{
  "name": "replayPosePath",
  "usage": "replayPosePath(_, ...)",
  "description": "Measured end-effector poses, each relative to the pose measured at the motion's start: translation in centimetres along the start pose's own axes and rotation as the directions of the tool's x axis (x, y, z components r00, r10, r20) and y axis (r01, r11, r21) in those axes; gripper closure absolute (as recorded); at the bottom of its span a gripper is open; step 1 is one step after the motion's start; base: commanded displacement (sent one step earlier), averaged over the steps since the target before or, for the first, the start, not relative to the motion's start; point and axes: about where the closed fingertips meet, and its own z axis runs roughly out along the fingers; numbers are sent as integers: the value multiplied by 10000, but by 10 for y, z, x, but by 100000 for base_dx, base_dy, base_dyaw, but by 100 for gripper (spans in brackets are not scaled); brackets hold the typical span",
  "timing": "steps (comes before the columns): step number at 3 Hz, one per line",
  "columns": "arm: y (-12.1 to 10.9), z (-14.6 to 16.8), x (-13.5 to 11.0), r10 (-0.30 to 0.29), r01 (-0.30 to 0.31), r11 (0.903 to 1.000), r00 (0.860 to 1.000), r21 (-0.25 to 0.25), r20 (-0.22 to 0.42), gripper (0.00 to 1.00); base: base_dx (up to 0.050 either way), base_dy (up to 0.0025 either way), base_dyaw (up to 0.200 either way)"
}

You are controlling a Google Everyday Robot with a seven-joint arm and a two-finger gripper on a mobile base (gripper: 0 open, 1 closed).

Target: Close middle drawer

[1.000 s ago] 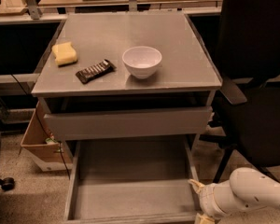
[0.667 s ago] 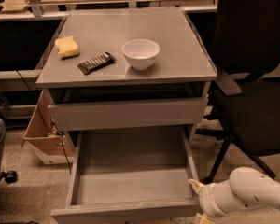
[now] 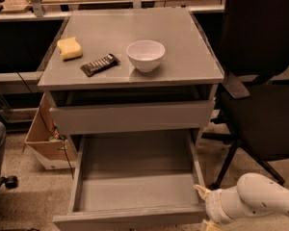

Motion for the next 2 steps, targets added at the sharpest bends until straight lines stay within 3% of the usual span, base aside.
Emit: replayPosePath(2,-34,40,14,-475,476,9989,9972,5,581,0,0,0,0)
